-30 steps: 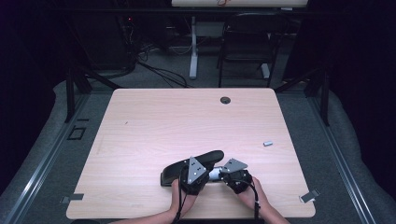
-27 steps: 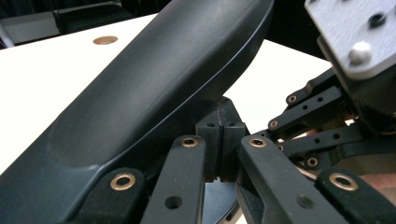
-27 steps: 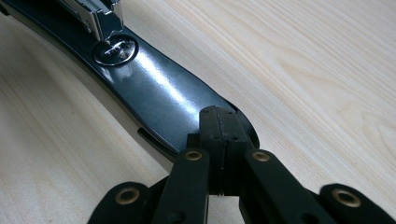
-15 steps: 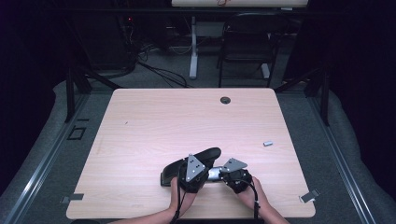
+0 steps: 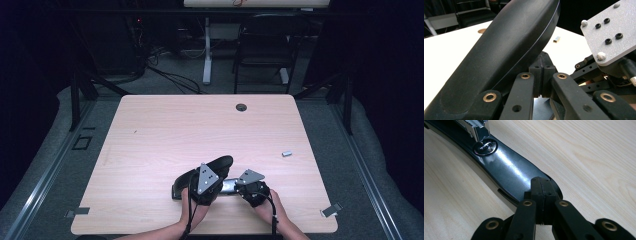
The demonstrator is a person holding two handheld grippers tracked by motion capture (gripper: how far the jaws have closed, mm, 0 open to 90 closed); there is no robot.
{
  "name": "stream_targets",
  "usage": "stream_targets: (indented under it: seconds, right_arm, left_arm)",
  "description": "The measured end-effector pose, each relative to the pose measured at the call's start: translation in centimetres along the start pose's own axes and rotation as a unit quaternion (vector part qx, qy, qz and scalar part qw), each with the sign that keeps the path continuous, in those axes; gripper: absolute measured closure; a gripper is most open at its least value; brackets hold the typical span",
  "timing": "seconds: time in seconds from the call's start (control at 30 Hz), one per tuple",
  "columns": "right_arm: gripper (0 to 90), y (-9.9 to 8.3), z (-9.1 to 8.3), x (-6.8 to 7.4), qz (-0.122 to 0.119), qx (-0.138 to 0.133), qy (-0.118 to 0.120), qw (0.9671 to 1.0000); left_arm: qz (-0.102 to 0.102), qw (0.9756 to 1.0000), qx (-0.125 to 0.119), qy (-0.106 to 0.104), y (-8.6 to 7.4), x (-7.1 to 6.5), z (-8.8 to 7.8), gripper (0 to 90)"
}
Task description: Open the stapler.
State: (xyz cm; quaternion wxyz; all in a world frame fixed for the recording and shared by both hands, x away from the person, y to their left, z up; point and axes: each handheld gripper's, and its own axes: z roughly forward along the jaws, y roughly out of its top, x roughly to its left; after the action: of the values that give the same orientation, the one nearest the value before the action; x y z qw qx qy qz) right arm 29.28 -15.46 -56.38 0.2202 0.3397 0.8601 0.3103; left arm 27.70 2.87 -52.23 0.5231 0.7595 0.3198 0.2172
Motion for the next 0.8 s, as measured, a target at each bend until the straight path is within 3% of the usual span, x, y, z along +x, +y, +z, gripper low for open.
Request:
stream_targets:
  seconds: [0.27, 0.8]
  right_arm:
    - [90.0, 0.0, -0.1, 0.0, -0.001, 0.003, -0.001, 1.0]
    - [90.0, 0.1, -0.1, 0.1, -0.006, 0.002, -0.004, 1.0]
  left_arm:
    - [-0.023, 0.9997, -0.003, -0.001, 0.6, 0.5, -0.7, 90.0]
    - [-0.034, 0.9993, -0.017, 0.004, 1.5, 1.9, -2.0, 90.0]
